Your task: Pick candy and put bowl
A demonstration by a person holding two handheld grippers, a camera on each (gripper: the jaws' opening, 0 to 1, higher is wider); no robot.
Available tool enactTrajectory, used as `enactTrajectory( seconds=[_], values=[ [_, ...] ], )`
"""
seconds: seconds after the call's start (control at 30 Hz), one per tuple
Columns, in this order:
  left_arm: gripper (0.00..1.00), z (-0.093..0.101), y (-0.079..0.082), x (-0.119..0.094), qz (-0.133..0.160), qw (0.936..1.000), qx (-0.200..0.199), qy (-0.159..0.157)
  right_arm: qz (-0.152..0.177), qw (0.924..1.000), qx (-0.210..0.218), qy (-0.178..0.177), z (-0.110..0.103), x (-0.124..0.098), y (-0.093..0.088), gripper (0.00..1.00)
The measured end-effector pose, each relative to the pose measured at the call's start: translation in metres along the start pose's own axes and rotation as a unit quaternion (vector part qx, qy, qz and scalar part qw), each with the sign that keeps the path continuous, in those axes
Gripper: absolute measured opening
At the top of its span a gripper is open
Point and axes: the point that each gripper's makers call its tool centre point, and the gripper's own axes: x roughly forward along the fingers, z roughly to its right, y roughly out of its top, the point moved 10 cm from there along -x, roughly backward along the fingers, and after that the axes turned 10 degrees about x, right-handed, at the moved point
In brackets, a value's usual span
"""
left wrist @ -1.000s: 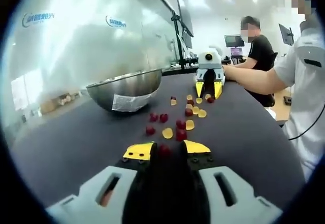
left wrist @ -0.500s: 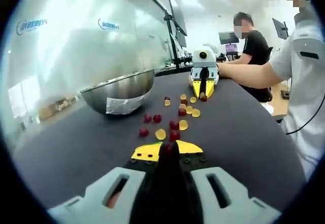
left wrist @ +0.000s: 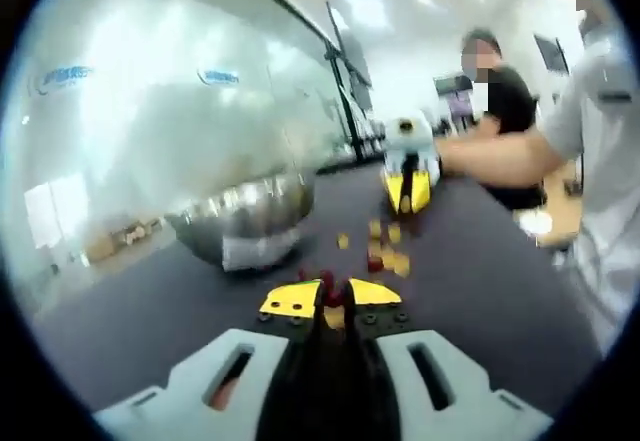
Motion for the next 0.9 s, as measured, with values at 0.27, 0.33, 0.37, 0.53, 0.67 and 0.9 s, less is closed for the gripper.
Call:
enactTrajectory(
  seconds=[0.27,0.33,0.37,0.53,0.67,0.9],
  values=[
    [0.02,-0.067,0.044,0.079,0.009,0.9983,0.011,0.057,0.126,0.9823,0.010,-0.138,0.067,0.017,0.081,0.04],
    [0.02,-0.083,0.041,0.093,0.003,0.9977,0.006,0.068,0.113,0.9822,0.007,-0.150,0.080,0.028,0.089,0.04],
    [0.02,-0.087,0.038,0.097,-0.002,0.9975,-0.001,0.071,0.105,0.9827,0.008,-0.152,0.085,0.033,0.090,0.04],
    [0.02,-0.094,0.025,0.103,-0.009,0.9967,-0.021,0.077,0.084,0.9847,0.011,-0.153,0.098,0.045,0.089,0.05],
    [0.04,-0.091,0.019,0.103,-0.018,0.9970,-0.016,0.073,0.072,0.9839,-0.013,-0.163,0.101,0.052,0.088,0.06],
    [0.29,-0.073,0.022,0.112,-0.021,0.9994,-0.019,0.022,0.089,0.9868,0.006,-0.135,0.094,0.056,0.089,0.16]
  ],
)
